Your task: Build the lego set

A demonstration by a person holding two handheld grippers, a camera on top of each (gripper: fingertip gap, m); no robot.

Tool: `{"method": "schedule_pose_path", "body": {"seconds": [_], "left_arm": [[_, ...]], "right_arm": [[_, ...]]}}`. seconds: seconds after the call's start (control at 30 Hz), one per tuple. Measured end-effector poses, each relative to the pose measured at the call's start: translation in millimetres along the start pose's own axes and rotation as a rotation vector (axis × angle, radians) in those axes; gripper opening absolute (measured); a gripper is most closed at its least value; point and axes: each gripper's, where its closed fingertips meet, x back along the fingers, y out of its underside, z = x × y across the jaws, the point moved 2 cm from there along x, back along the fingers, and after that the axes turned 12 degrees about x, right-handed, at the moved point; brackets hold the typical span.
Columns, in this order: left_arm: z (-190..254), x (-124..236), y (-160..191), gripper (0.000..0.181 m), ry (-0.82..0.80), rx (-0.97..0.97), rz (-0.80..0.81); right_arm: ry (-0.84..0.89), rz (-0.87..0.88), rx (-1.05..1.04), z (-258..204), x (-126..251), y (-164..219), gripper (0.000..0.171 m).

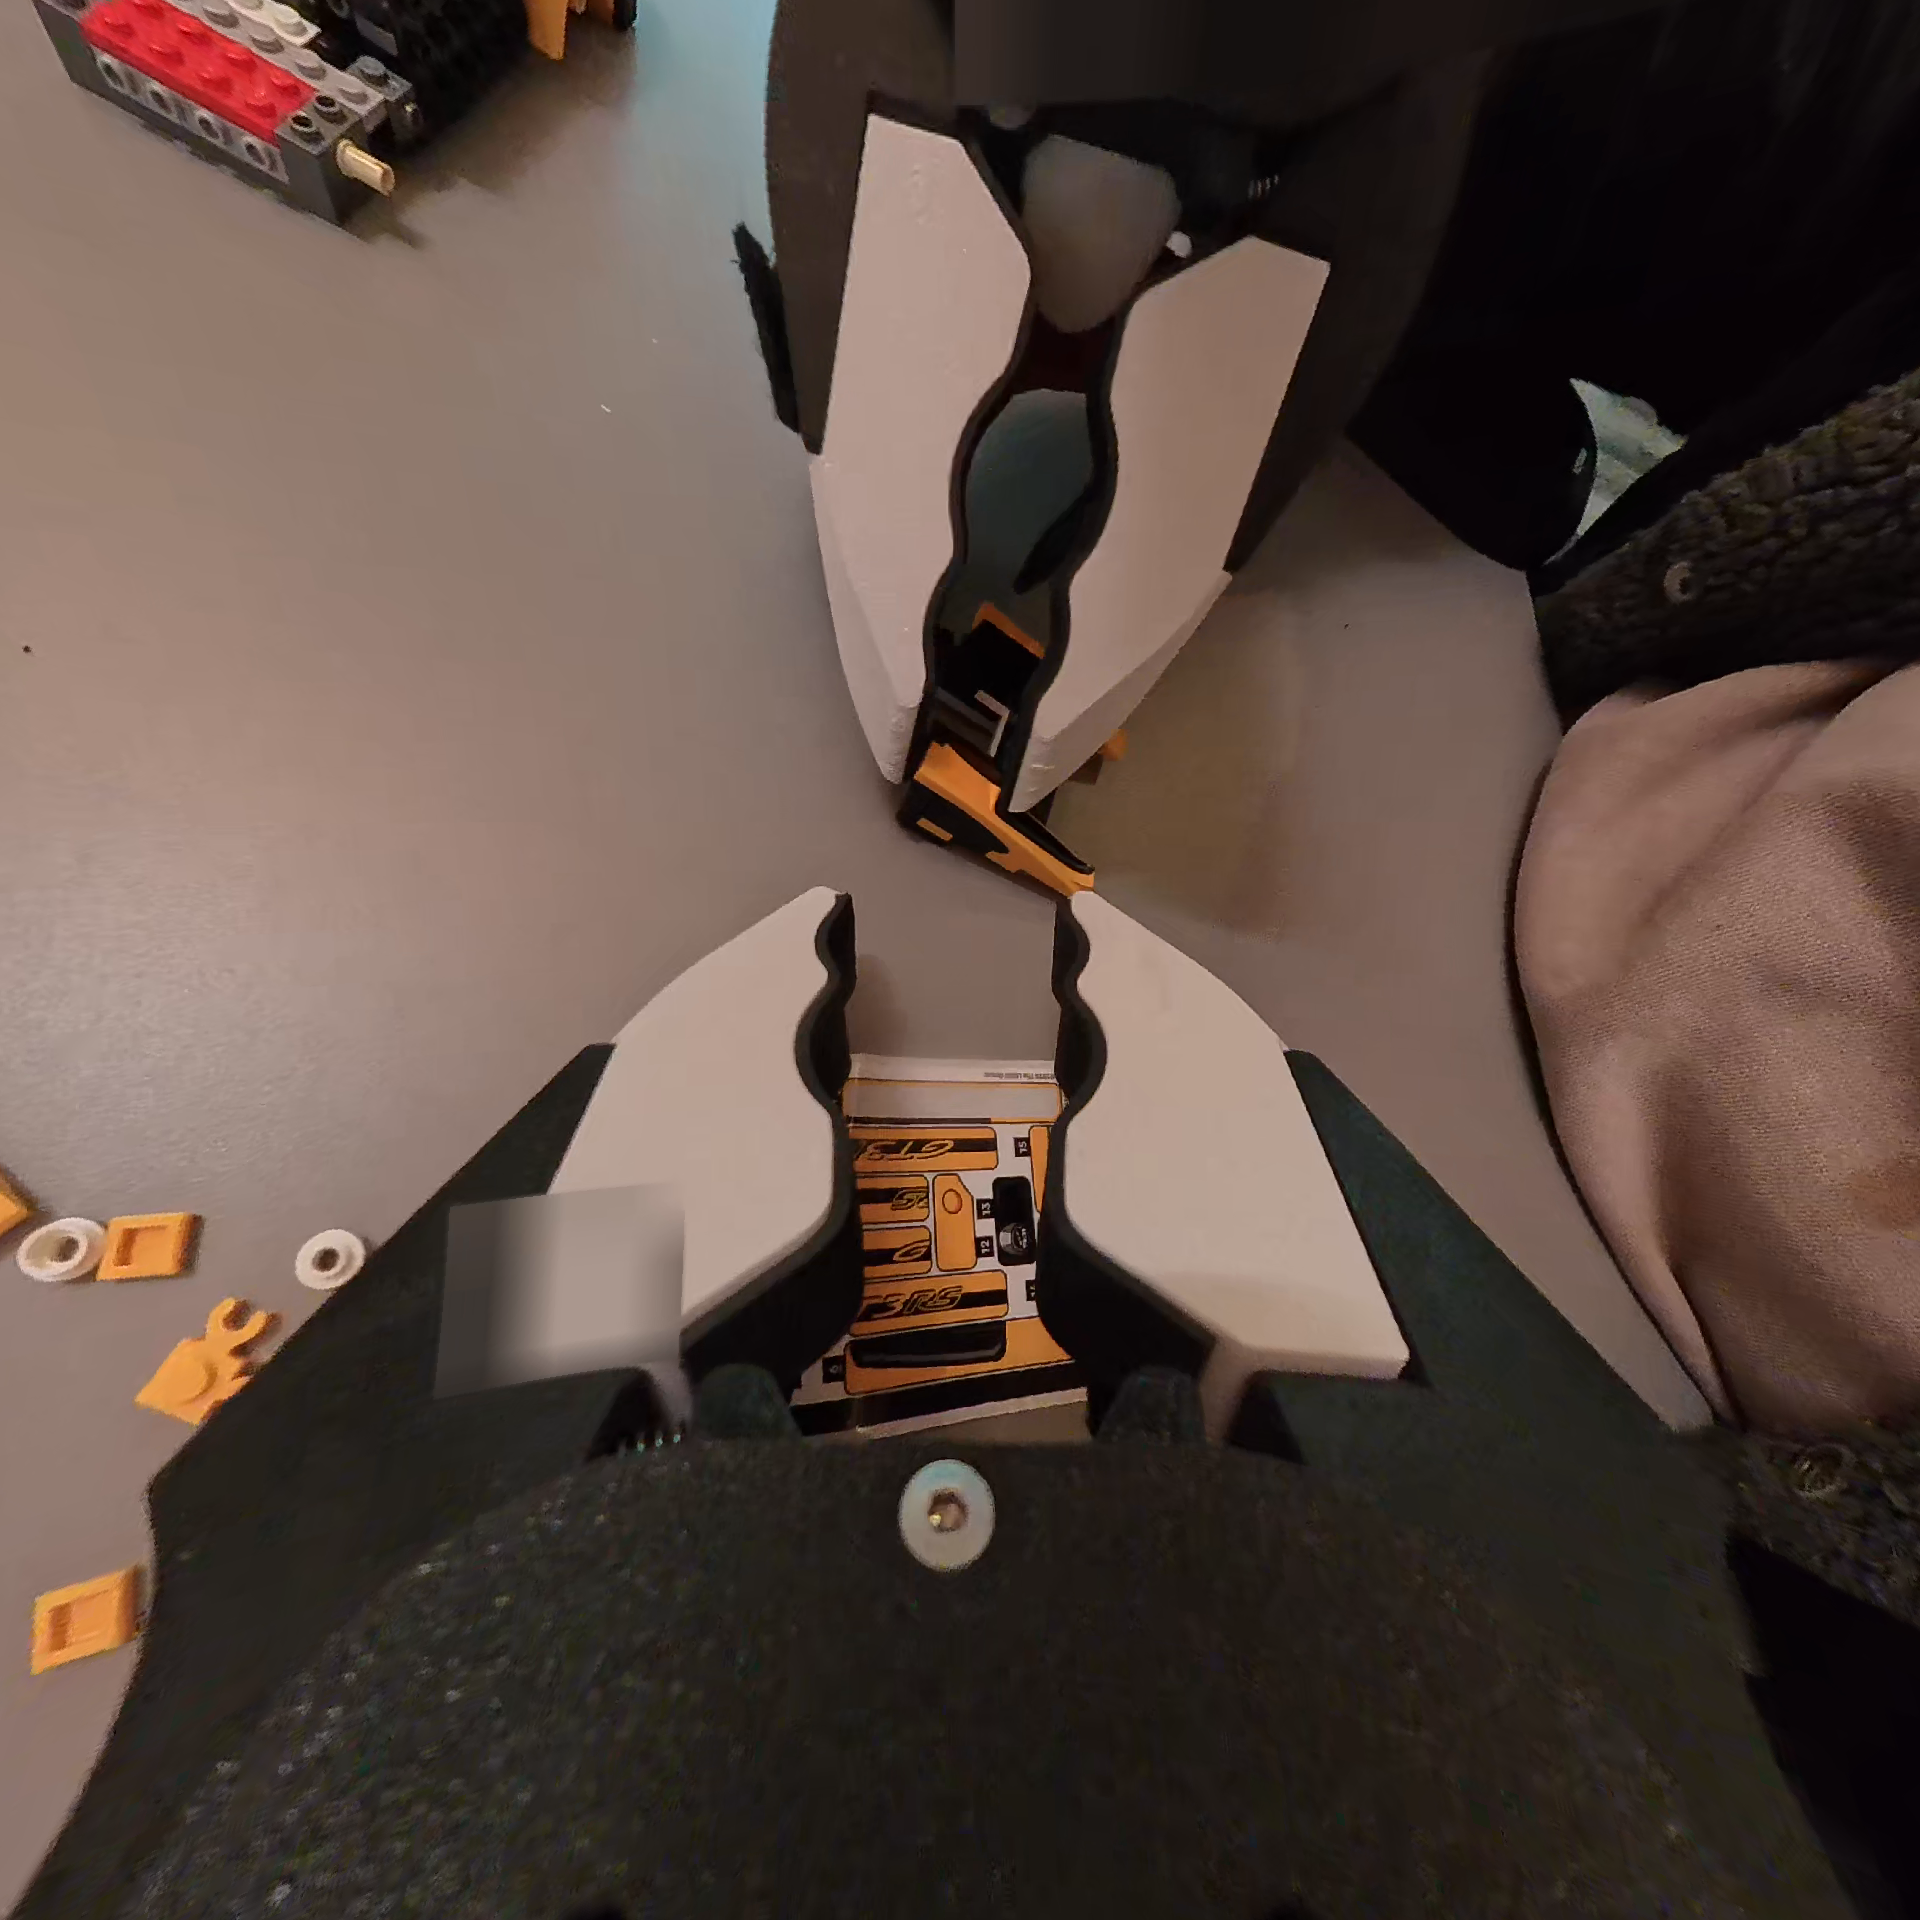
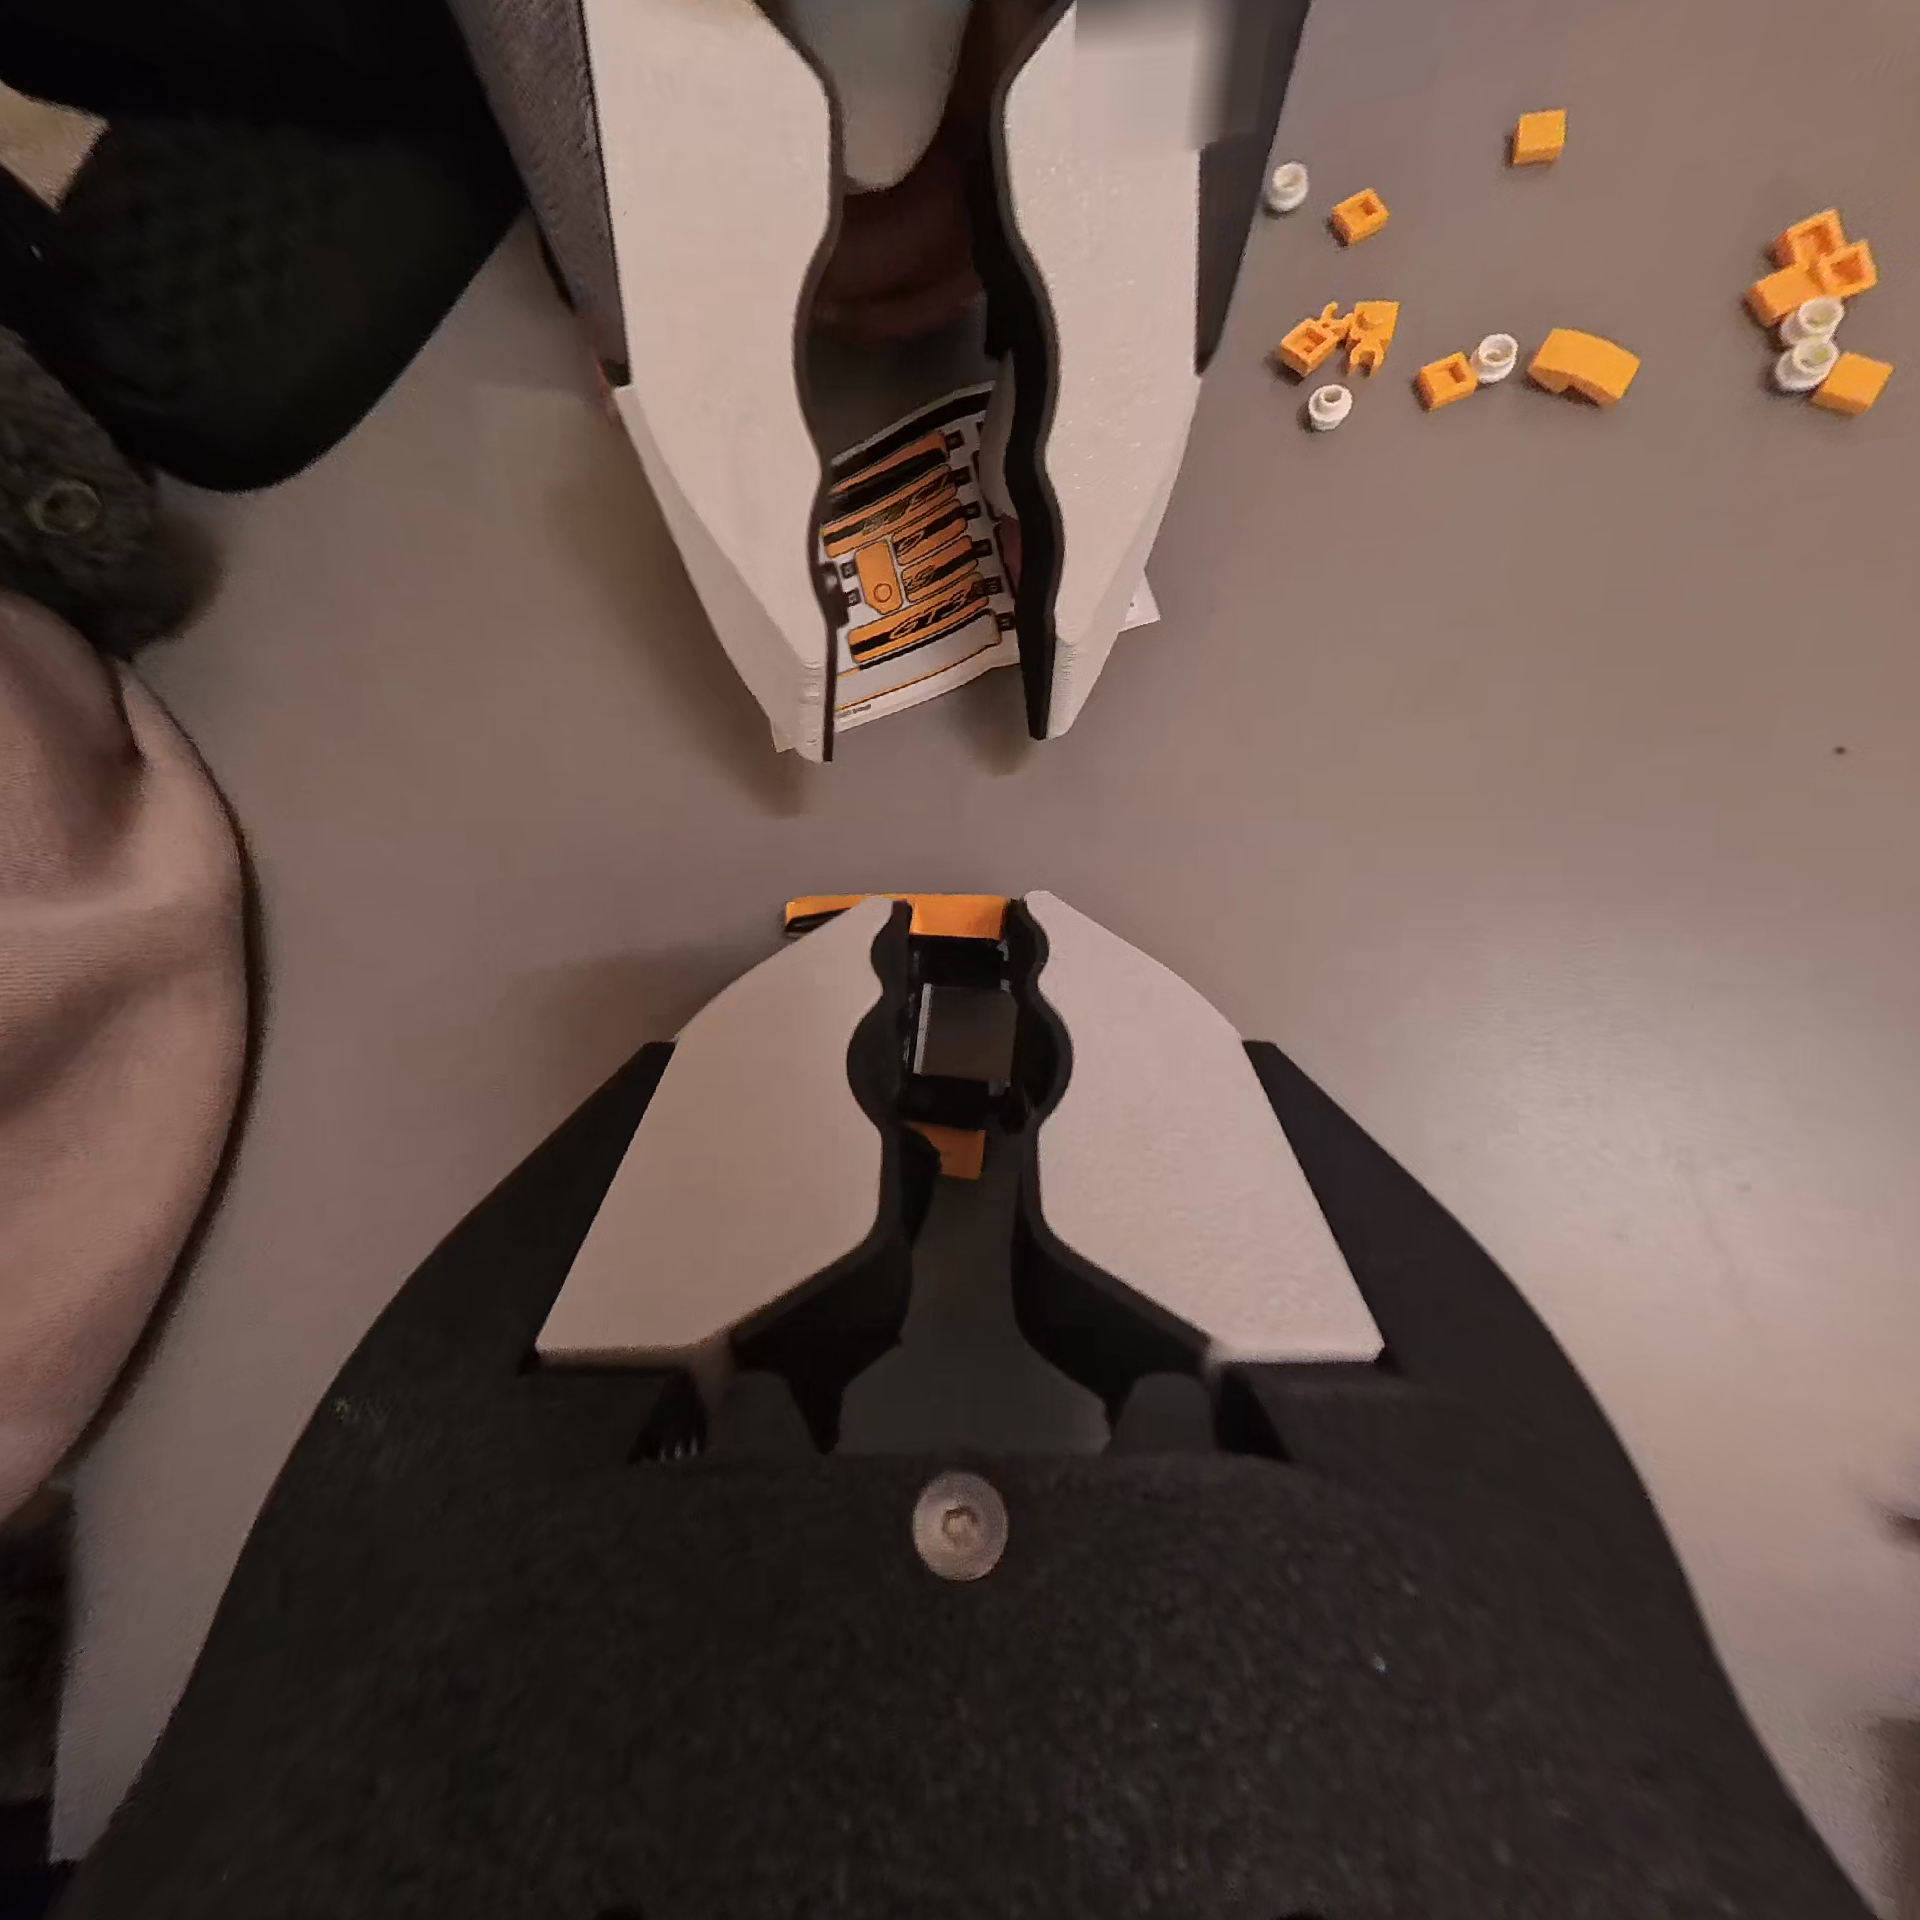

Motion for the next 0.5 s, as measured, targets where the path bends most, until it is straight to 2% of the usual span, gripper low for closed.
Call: {"method": "schedule_pose_path", "body": {"seconds": [0.27, 0.4, 0.5], "left_arm": [[6, -4, 3, 0.036, 0.022, -0.003, -0.014], [14, -8, 0, 0.041, 0.084, 0.049, 0.011], [25, -8, -13, 0.048, 0.187, 0.142, 0.097]], "right_arm": [[-0.003, 0.085, -0.088, 3, 3, 1, 0.017], [0.022, 0.266, -0.162, 8, 19, -9, 0.017], [0.077, 0.446, -0.204, 15, 37, -25, 0.017]]}}
